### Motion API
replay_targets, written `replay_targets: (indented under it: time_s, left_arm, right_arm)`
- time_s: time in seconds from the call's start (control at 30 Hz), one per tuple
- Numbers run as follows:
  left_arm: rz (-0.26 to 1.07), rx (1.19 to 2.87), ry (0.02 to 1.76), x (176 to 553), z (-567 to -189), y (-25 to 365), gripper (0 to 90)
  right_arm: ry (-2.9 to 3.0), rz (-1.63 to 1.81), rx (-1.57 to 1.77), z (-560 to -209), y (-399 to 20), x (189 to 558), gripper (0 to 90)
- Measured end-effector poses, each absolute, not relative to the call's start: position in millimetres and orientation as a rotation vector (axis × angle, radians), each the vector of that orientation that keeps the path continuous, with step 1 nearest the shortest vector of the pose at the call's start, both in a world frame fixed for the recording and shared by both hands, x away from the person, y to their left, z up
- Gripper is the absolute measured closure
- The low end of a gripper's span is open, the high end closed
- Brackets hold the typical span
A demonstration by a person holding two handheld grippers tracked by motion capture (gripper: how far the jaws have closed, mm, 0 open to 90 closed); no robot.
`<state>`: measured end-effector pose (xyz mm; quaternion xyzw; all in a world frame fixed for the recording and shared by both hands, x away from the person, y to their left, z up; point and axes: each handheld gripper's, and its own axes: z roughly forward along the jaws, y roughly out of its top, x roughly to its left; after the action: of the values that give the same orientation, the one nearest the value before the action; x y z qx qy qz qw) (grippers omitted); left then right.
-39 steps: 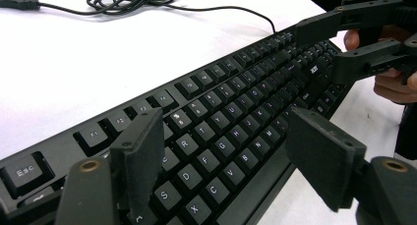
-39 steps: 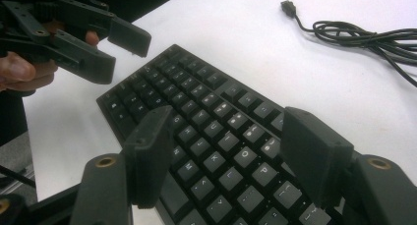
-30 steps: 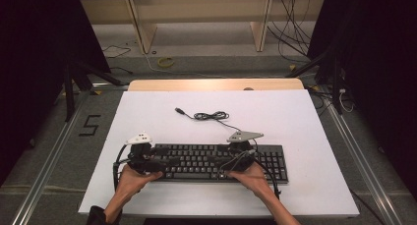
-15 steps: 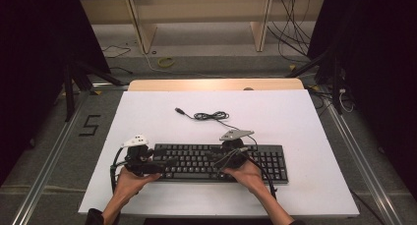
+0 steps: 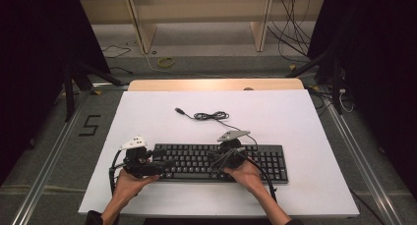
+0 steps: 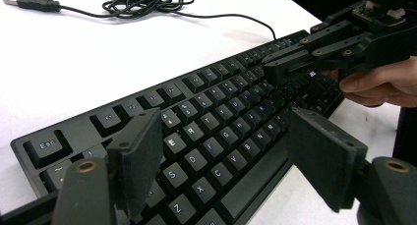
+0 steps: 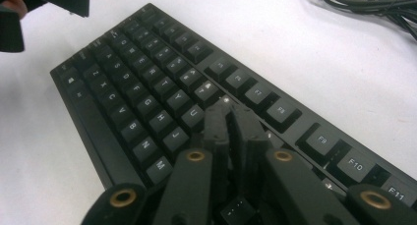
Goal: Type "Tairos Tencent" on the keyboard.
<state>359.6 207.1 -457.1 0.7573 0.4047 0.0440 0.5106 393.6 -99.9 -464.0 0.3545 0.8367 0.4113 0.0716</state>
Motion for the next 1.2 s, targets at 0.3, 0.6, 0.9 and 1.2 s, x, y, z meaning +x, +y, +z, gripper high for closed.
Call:
replay_targets:
  time_s: [0.3,0.6,0.9,1.2]
  left_arm:
    - [0.106,1.817,0.971,356.4,-457.4,207.7,29.6]
    - [0.11,1.816,0.971,353.2,-458.4,208.9,29.7]
    - [0.109,1.817,0.972,352.5,-459.0,209.4,29.6]
    - [0.112,1.819,0.974,352.9,-459.5,209.7,29.7]
  right_arm:
    - [2.537,1.192,1.07,-468.9,-97.6,394.5,90.0]
    - [2.547,1.181,1.076,-471.3,-96.5,394.8,90.0]
    - [2.554,1.168,1.084,-473.6,-95.9,395.9,90.0]
    - [2.554,1.164,1.086,-475.3,-96.1,396.6,90.0]
